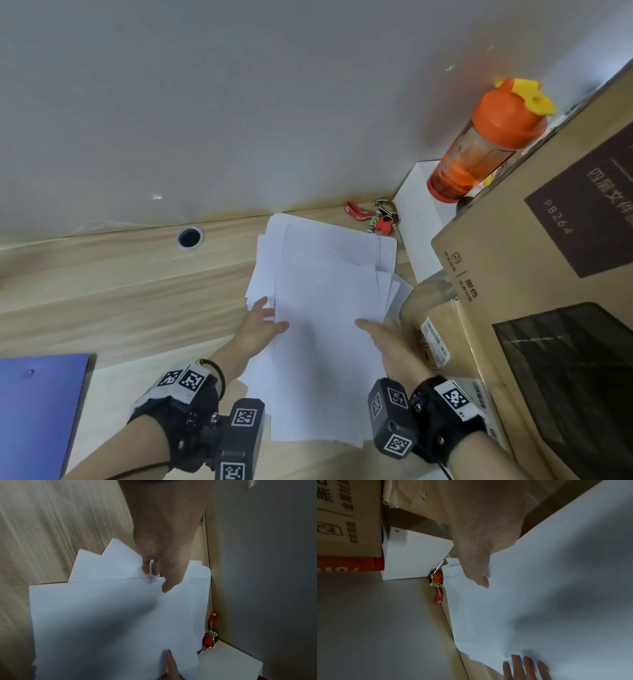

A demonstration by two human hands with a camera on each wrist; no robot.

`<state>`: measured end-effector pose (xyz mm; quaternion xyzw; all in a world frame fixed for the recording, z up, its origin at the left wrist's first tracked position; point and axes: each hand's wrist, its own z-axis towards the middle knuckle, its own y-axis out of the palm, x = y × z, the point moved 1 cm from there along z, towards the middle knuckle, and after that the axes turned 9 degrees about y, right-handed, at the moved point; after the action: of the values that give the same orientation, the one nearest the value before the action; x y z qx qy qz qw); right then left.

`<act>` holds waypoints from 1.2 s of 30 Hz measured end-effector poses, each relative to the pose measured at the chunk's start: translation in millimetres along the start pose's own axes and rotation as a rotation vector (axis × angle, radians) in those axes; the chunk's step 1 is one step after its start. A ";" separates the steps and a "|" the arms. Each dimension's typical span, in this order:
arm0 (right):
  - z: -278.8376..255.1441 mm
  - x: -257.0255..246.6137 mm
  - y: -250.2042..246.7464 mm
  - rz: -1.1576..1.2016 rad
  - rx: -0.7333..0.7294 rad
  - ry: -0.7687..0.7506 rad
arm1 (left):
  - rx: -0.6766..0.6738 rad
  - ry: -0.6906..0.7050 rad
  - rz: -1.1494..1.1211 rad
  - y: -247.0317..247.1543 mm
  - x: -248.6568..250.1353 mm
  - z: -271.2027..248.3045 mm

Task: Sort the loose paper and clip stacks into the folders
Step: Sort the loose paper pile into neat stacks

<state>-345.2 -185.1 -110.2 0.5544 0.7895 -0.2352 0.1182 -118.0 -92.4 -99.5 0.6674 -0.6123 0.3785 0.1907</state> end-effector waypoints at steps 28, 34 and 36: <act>-15.7 6.6 -1.0 -0.021 0.230 -0.132 | -0.114 0.063 0.245 4.8 27.0 23.9; -15.8 5.2 2.1 -0.016 0.202 -0.127 | -0.129 0.075 0.165 12.2 28.1 23.1; -18.6 5.8 0.0 -0.031 0.178 -0.125 | -0.138 0.066 0.132 14.7 27.9 21.5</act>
<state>-345.9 -171.0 -96.8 0.5348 0.7650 -0.3402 0.1140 -127.3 -129.2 -95.7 0.5981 -0.6731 0.3689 0.2307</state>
